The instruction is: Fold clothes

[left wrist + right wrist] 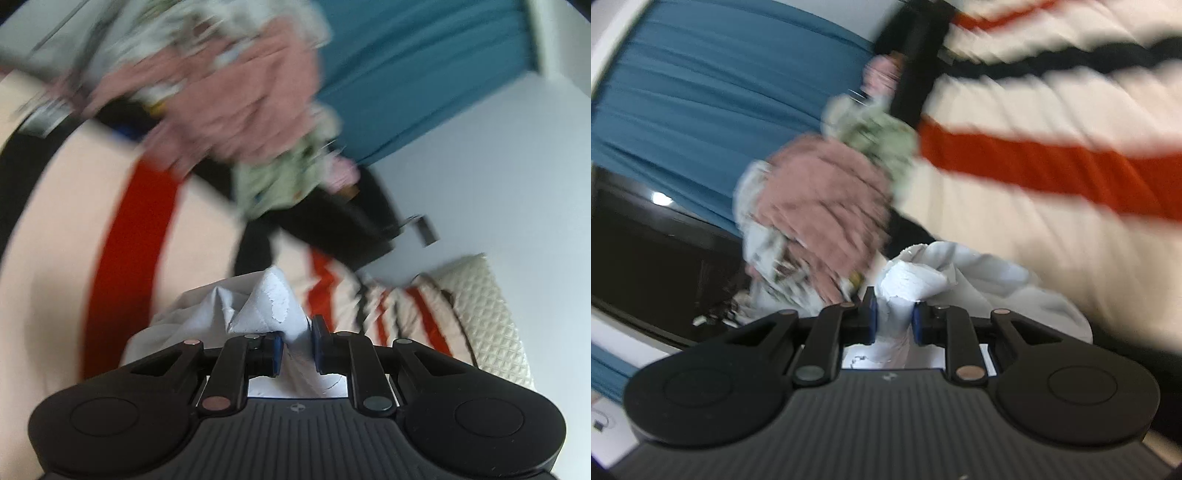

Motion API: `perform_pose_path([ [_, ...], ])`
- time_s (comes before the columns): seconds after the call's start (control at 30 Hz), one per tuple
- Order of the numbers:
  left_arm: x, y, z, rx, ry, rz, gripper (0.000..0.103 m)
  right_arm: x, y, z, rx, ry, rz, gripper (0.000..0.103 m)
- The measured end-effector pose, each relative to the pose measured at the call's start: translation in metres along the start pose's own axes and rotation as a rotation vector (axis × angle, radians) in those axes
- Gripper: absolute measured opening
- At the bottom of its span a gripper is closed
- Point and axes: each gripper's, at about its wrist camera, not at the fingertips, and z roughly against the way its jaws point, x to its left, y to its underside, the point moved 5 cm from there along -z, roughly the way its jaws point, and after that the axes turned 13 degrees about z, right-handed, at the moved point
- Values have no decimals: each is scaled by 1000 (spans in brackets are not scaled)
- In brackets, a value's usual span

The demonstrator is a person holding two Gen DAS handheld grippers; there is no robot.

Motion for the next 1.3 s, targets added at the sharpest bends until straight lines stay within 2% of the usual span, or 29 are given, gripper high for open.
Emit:
perform_pose_path([
  [0.1,-29,-5,-35,-80,41,-124,17,18,-43,-18,-93,-44,157,22],
  [0.13,-27,-3,-47,-91,45,-121,17,16,-47,-23,-116,-41,204,22],
  [0.23,2,18,-86,-84,21,-128,17,-22,-36,-48,-102,-6,243,22],
  [0.3,45,48,-104,-34,-34,-170,17,-59,-18,-66,-62,30,219,22],
  [0.4,105,88,-127,43,-119,-220,16,-119,27,-85,59,112,153,22],
  [0.47,126,104,-125,60,-135,-276,18,-153,58,-92,145,161,103,22],
  [0.53,128,110,-118,57,-142,-314,21,-164,72,-84,128,145,59,24],
  [0.63,115,117,-97,66,-165,-365,22,-151,71,-73,167,185,110,24],
  [0.7,104,118,-76,54,-170,-387,26,-139,70,-60,194,209,138,25],
  [0.77,87,120,-52,50,-175,-410,35,-126,69,-44,205,214,150,25],
  [0.83,65,123,-24,41,-173,-442,37,-112,67,-27,209,212,163,25],
  [1.1,-31,142,97,-59,-118,-550,50,-24,49,71,133,149,369,25],
  [1.2,-61,153,144,-86,-99,-579,61,8,48,112,107,125,446,25],
  [1.27,-80,162,175,-108,-97,-616,78,26,50,136,89,85,481,26],
  [1.3,-88,167,191,-122,-98,-642,83,35,52,148,80,68,498,32],
])
